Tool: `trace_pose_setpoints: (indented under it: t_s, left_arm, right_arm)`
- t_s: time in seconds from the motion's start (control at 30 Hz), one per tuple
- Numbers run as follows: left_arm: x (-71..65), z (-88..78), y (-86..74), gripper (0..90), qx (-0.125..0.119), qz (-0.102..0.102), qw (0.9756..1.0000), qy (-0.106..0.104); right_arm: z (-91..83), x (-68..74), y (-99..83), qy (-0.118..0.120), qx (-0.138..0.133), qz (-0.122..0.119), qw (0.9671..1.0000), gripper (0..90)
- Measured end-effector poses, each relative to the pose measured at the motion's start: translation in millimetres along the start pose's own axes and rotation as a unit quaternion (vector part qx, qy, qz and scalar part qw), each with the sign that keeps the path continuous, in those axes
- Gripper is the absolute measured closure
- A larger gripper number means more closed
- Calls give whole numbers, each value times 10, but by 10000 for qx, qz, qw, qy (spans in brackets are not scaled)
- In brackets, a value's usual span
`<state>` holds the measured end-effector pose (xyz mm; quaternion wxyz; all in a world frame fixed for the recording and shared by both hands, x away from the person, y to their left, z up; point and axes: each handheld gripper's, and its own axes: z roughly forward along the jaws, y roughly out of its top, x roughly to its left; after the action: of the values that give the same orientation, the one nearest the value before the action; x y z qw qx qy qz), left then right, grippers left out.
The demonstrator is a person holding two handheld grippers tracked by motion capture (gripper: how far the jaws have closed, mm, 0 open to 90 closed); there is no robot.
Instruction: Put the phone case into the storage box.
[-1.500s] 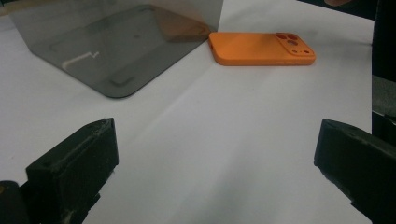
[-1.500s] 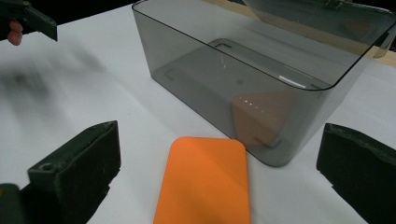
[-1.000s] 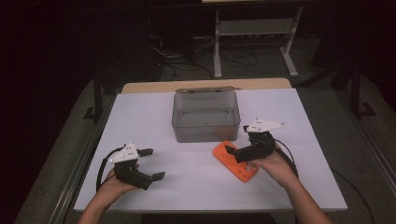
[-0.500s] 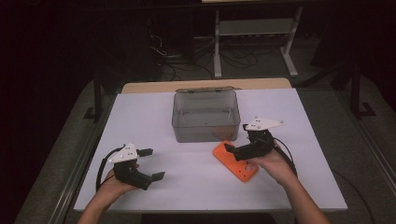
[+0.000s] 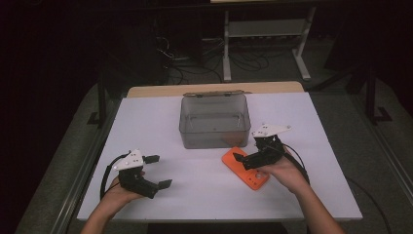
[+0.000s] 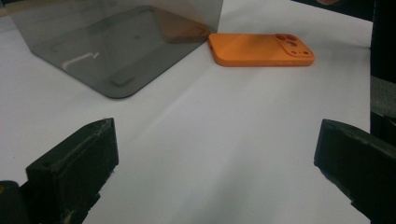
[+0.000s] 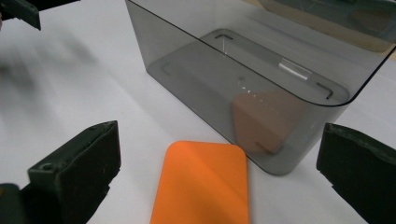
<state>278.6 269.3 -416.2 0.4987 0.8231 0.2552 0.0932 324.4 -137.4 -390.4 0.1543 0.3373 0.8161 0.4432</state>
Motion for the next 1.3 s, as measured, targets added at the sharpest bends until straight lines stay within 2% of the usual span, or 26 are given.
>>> trace_pose_setpoints:
  t_s: [0.53,0.9,1.3]
  left_arm:
    - [-2,5,-1,0,-1,0,10000,-16]
    - [-4,7,-2,0,5,7,10000,-22]
    - [-5,6,-1,0,2,7,10000,-24]
  right_arm:
    - [96,28,-78,-19,365,-85,9993,0]
    - [146,30,-165,-33,552,-33,9985,0]
    - [221,41,-252,-45,870,-70,9962,0]
